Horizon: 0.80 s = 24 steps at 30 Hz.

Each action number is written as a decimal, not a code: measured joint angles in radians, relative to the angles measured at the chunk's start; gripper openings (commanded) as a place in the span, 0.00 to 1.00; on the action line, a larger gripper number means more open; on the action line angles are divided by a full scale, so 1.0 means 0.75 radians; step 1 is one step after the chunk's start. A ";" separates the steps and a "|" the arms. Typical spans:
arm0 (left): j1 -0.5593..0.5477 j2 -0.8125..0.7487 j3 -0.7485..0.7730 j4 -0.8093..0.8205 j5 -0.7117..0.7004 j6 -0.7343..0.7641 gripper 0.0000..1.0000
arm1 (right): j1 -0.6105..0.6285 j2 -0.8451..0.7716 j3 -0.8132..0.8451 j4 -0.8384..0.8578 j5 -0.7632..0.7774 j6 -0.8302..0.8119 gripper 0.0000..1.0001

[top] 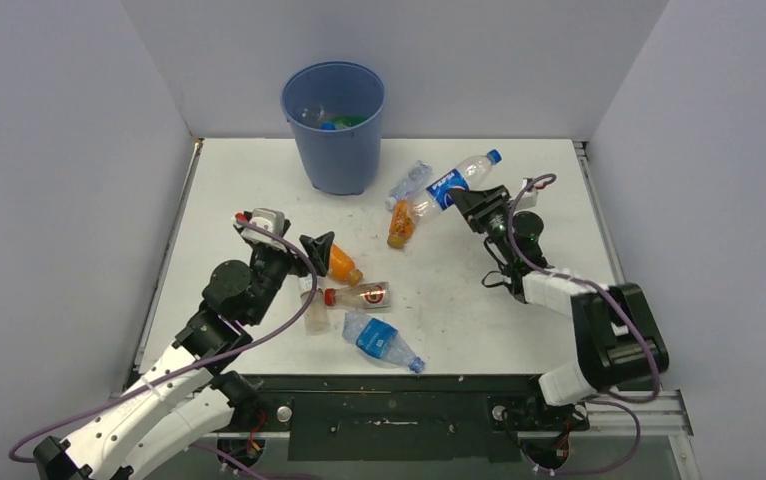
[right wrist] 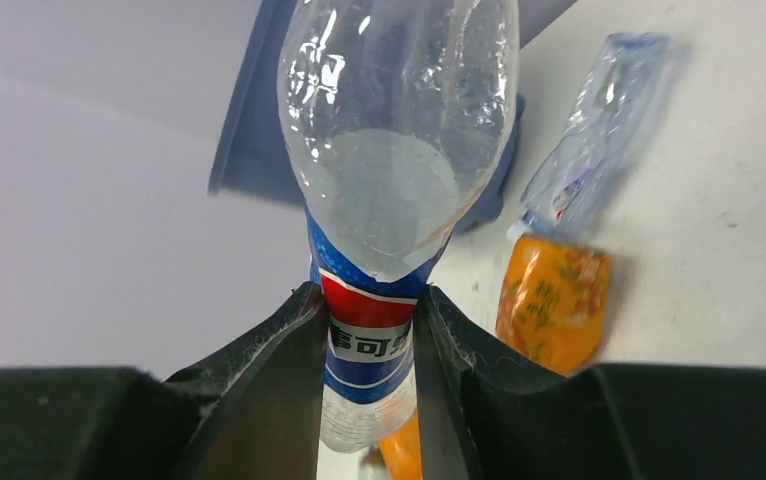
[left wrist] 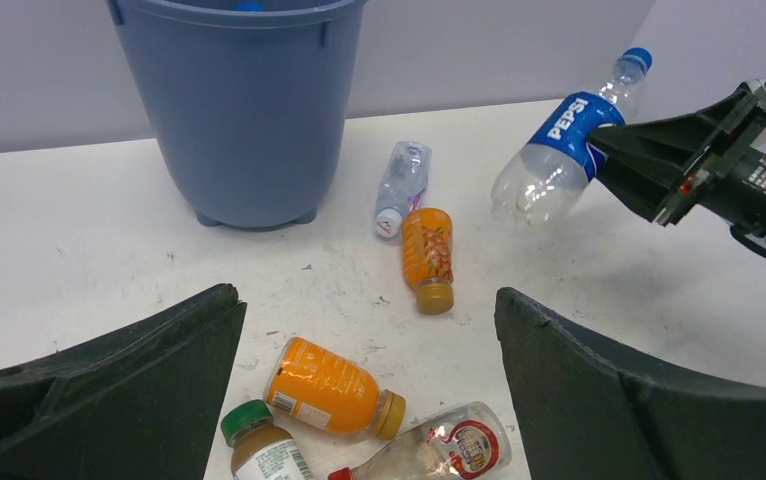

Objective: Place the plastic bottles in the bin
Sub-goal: Pick up the plastic bottle from the corner of the board, then place the plastic bottle in the trash bin.

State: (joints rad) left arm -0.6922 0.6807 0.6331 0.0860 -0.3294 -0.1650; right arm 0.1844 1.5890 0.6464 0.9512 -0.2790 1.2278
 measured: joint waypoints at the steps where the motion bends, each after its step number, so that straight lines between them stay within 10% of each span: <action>1: -0.001 -0.006 0.000 0.004 0.013 -0.001 0.96 | 0.034 -0.083 -0.048 -0.028 -0.011 -0.051 0.05; 11: -0.002 -0.015 -0.001 0.082 0.302 -0.021 0.96 | 0.483 -0.851 -0.124 -0.569 -0.083 -0.729 0.05; 24: -0.022 0.046 -0.001 0.154 0.751 -0.072 0.96 | 0.955 -0.962 -0.130 -1.066 -0.064 -1.167 0.05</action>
State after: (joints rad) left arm -0.7086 0.7155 0.6327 0.2016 0.2337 -0.2188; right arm 0.9005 0.8677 0.5488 0.1516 -0.3267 0.3527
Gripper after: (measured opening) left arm 0.962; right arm 0.322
